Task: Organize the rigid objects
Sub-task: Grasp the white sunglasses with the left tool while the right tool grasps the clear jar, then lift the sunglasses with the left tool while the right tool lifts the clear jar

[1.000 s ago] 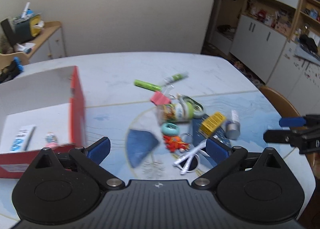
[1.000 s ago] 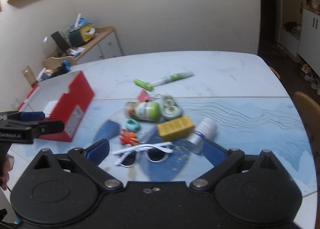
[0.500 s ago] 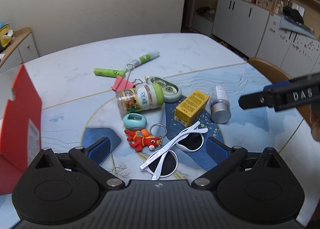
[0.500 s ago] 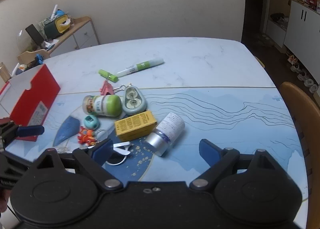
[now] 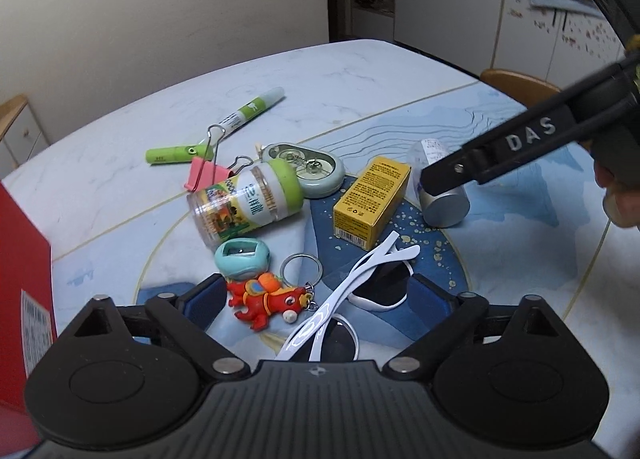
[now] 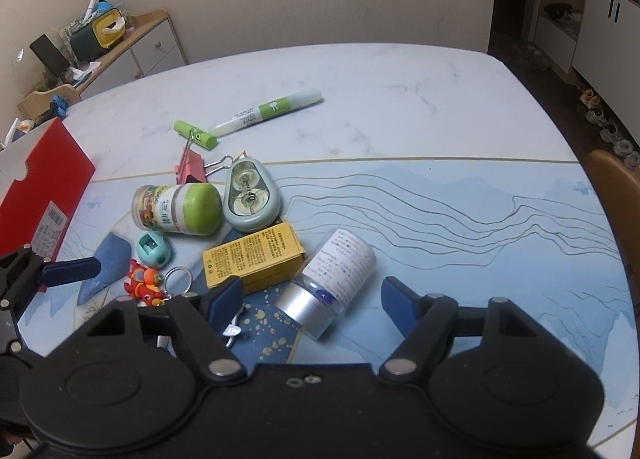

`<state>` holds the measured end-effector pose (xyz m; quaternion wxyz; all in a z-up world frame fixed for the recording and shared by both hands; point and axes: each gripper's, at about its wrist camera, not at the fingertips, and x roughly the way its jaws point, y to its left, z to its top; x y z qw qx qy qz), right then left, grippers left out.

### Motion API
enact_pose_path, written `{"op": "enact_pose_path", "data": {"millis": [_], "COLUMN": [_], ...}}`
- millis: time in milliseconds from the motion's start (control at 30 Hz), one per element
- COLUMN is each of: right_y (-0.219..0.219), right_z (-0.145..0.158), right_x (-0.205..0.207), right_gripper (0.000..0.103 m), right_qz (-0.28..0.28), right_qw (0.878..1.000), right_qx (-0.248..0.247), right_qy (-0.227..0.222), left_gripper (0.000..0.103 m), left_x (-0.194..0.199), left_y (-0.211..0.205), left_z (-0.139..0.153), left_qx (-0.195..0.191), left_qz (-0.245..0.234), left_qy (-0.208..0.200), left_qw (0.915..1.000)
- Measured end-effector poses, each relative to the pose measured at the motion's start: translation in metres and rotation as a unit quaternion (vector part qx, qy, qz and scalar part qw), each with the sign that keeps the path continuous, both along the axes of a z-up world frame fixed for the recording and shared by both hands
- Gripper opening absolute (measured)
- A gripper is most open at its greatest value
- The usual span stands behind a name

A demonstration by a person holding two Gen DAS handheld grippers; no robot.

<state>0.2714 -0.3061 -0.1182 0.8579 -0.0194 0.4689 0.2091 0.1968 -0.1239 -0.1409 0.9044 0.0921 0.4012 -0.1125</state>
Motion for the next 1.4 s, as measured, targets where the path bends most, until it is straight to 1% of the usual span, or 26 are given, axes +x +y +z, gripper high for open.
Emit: {"op": "enact_pose_path", "data": {"millis": [33,100,133,200,300,367,467,533,567,633,767,867,900,933,1000,1133,1400], "right_y": [0.001,0.004,0.005,0.007,0.009,0.011,0.011,0.011,0.010,0.009,0.007,0.003,0.003,0.002,0.001,-0.004,-0.012], "right_z": [-0.002,-0.006,-0.008,-0.011,-0.016,-0.017,-0.019,-0.022,-0.023,-0.026,-0.029,-0.029,-0.029,-0.029,-0.028,-0.024,-0.004], "right_x": [0.002,0.005,0.007,0.010,0.012,0.013,0.015,0.018,0.020,0.021,0.022,0.021,0.020,0.019,0.014,0.003,-0.031], "right_gripper": [0.074,0.072,0.072,0.070,0.068,0.065,0.064,0.063,0.061,0.057,0.045,0.043,0.043,0.043,0.043,0.042,0.042], "right_qz": [0.000,0.000,0.000,-0.001,-0.002,-0.002,-0.007,-0.012,-0.015,-0.020,-0.025,-0.029,-0.028,-0.027,-0.024,-0.015,0.008], "right_qw": [1.000,1.000,1.000,1.000,1.000,1.000,1.000,0.999,0.999,0.999,0.999,0.999,0.999,0.999,0.999,0.999,1.000], "right_qx": [0.000,-0.002,-0.002,-0.001,-0.002,-0.003,-0.005,-0.007,-0.008,-0.009,-0.013,-0.007,-0.008,-0.010,-0.012,-0.008,0.009], "right_qy": [0.003,0.009,0.011,0.018,0.023,0.025,0.025,0.030,0.033,0.037,0.040,0.041,0.040,0.038,0.034,0.031,0.025], "left_gripper": [0.088,0.078,0.075,0.062,0.051,0.046,0.045,0.041,0.034,0.032,0.028,0.019,0.011,0.009,0.006,0.006,0.006], "left_x": [0.002,0.005,0.006,0.008,0.010,0.010,0.011,0.012,0.012,0.013,0.014,0.013,0.012,0.011,0.010,0.006,-0.007], "left_y": [-0.001,-0.004,-0.005,-0.007,-0.011,-0.013,-0.015,-0.017,-0.017,-0.018,-0.017,-0.017,-0.017,-0.017,-0.015,-0.012,0.008], "left_z": [-0.001,-0.004,-0.005,-0.007,-0.009,-0.011,-0.013,-0.013,-0.012,-0.012,-0.011,-0.009,-0.008,-0.007,-0.008,-0.007,0.006], "left_qx": [0.004,0.013,0.015,0.021,0.023,0.027,0.022,0.024,0.023,0.020,0.014,0.008,0.009,0.012,0.008,0.000,-0.039], "left_qz": [-0.005,-0.013,-0.017,-0.027,-0.050,-0.059,-0.062,-0.063,-0.065,-0.068,-0.067,-0.066,-0.065,-0.059,-0.051,-0.039,0.009], "left_qy": [0.002,0.006,0.008,0.012,0.020,0.025,0.028,0.030,0.032,0.038,0.046,0.050,0.050,0.048,0.051,0.053,0.047], "left_qw": [1.0000,0.9998,0.9997,0.9993,0.9983,0.9976,0.9974,0.9973,0.9971,0.9968,0.9966,0.9965,0.9966,0.9970,0.9974,0.9979,0.9981]}}
